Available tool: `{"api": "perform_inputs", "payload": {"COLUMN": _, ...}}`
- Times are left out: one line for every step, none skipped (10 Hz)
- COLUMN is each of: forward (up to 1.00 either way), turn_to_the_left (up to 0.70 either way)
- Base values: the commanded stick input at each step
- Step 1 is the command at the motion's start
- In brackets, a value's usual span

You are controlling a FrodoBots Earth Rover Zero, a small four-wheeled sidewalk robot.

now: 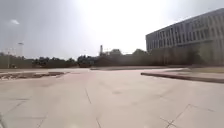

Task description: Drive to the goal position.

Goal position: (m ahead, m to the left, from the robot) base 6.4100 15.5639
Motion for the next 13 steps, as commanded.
{"api": "perform_inputs", "payload": {"forward": 0.70, "turn_to_the_left": 0.02}}
{"api": "perform_inputs", "payload": {"forward": 0.70, "turn_to_the_left": 0.02}}
{"api": "perform_inputs", "payload": {"forward": 0.70, "turn_to_the_left": 0.02}}
{"api": "perform_inputs", "payload": {"forward": 0.70, "turn_to_the_left": 0.02}}
{"api": "perform_inputs", "payload": {"forward": 0.70, "turn_to_the_left": 0.02}}
{"api": "perform_inputs", "payload": {"forward": 0.70, "turn_to_the_left": 0.02}}
{"api": "perform_inputs", "payload": {"forward": 0.70, "turn_to_the_left": 0.02}}
{"api": "perform_inputs", "payload": {"forward": 0.70, "turn_to_the_left": 0.02}}
{"api": "perform_inputs", "payload": {"forward": 0.70, "turn_to_the_left": 0.02}}
{"api": "perform_inputs", "payload": {"forward": 0.70, "turn_to_the_left": 0.02}}
{"api": "perform_inputs", "payload": {"forward": 0.70, "turn_to_the_left": 0.02}}
{"api": "perform_inputs", "payload": {"forward": 0.70, "turn_to_the_left": 0.02}}
{"api": "perform_inputs", "payload": {"forward": 0.70, "turn_to_the_left": 0.02}}
